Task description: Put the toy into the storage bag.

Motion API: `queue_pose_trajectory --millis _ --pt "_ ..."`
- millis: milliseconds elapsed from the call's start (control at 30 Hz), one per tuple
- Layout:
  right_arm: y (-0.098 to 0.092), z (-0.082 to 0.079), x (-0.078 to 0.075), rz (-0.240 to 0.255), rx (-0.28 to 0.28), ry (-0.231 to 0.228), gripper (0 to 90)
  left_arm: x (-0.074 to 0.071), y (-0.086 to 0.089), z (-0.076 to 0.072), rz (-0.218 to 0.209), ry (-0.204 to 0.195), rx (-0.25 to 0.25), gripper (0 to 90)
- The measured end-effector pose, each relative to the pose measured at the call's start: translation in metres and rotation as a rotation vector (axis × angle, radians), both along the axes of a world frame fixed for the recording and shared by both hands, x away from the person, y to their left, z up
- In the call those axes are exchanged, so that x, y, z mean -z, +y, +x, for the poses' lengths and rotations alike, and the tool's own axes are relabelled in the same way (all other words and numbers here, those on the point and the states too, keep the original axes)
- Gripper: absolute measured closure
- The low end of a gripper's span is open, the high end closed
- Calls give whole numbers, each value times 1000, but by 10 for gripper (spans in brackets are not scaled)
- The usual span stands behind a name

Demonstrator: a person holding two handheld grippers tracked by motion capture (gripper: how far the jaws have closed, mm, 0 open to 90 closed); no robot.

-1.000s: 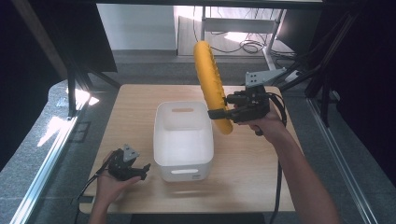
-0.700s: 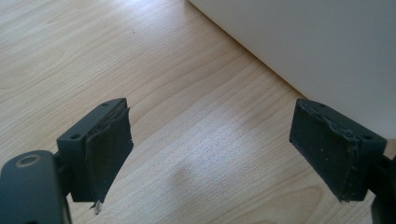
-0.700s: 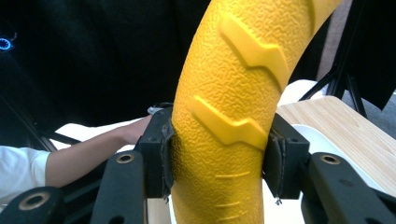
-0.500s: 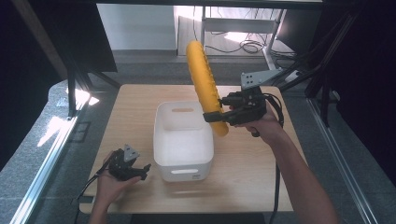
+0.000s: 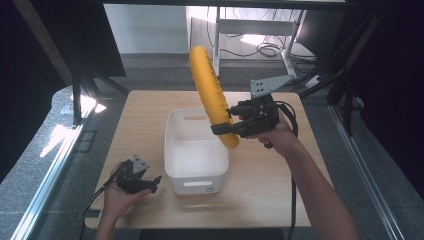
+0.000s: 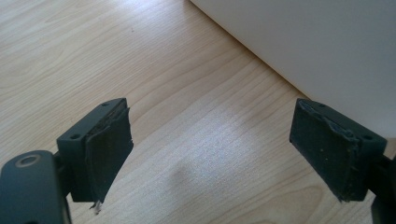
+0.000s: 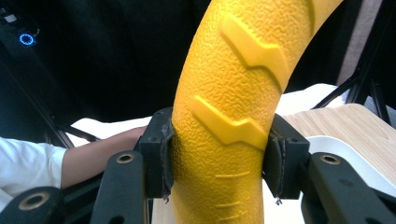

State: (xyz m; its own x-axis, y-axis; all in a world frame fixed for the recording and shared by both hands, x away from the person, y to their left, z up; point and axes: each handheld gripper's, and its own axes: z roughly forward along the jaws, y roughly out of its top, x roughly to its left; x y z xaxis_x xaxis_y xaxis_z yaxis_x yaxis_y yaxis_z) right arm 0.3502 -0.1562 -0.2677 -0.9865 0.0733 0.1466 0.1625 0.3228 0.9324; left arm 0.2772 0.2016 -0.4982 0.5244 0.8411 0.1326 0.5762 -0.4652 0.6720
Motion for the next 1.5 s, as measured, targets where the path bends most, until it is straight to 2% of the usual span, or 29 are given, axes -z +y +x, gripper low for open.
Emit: queue_pose_trajectory --millis 433,667,1200,1500 --pt "15 -4 3 4 -49 15 512 0 0 0 -2 -2 -1 131" --pt "22 -8 4 4 -86 19 512 2 3 1 -20 8 -18 132" --pt "29 -10 13 2 -121 27 511 3 4 1 -27 13 -30 132" --pt "33 -11 20 -20 -149 34 511 2 6 1 -29 13 -31 132"
